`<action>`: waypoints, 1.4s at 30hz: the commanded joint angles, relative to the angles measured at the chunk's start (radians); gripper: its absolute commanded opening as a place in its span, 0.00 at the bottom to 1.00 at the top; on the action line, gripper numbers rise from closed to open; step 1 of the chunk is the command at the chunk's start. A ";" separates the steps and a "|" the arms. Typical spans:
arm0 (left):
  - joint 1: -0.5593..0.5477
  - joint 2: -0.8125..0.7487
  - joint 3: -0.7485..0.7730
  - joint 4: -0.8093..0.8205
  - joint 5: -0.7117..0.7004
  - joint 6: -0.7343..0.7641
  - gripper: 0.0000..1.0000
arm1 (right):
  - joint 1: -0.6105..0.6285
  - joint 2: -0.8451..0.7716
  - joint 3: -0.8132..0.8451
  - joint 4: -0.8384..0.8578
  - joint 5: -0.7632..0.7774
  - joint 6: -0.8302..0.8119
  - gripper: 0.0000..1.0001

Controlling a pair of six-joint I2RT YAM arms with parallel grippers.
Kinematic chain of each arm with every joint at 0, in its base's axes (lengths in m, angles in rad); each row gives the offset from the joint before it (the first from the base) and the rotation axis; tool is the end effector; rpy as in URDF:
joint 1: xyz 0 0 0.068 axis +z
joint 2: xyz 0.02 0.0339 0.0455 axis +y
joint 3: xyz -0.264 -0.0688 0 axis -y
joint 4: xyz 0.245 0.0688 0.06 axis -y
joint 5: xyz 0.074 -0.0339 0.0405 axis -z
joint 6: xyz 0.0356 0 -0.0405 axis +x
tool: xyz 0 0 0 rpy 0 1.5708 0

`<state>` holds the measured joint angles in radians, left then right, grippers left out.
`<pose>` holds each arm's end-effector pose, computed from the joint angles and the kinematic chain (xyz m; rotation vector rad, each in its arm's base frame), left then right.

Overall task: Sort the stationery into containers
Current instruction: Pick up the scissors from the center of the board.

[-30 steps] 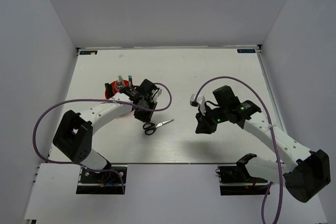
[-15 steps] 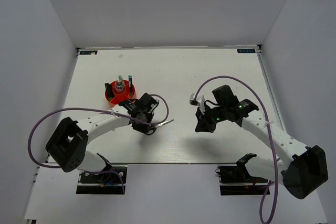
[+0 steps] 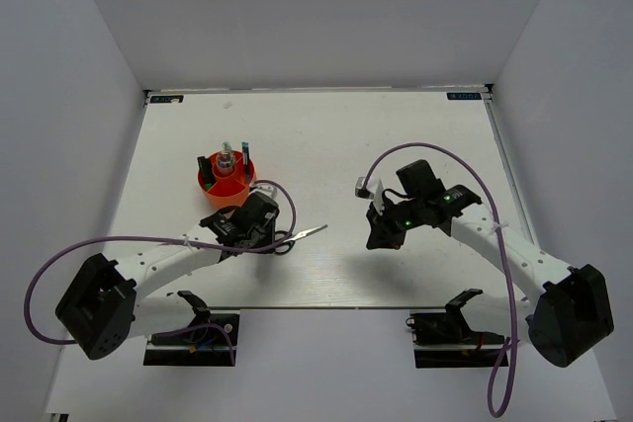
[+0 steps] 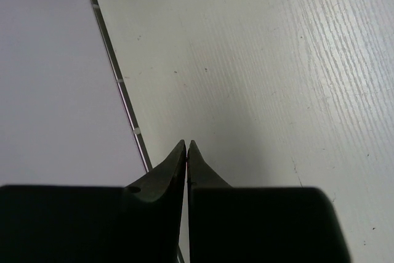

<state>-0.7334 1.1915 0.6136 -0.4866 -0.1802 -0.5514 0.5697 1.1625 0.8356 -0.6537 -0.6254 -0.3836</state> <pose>0.1626 -0.1379 0.1798 0.1773 2.6174 -0.2168 0.1771 0.1382 0.2485 -1.3549 2.0926 0.8687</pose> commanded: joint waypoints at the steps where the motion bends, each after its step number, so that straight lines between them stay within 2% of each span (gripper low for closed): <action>1: -0.003 -0.018 -0.008 0.088 -0.004 -0.099 0.35 | -0.004 0.006 -0.003 0.017 -0.011 -0.006 0.05; 21: -0.017 0.016 -0.038 0.054 -0.065 -0.211 0.36 | -0.004 0.016 0.003 0.011 -0.004 -0.008 0.07; 42: -0.023 0.071 0.057 0.043 -0.191 -0.174 0.35 | -0.004 0.016 0.007 0.008 0.007 -0.012 0.09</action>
<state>-0.7486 1.2476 0.6342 -0.4511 -0.3286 -0.7338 0.5694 1.1732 0.8356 -0.6537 -0.6113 -0.3851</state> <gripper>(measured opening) 0.347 0.087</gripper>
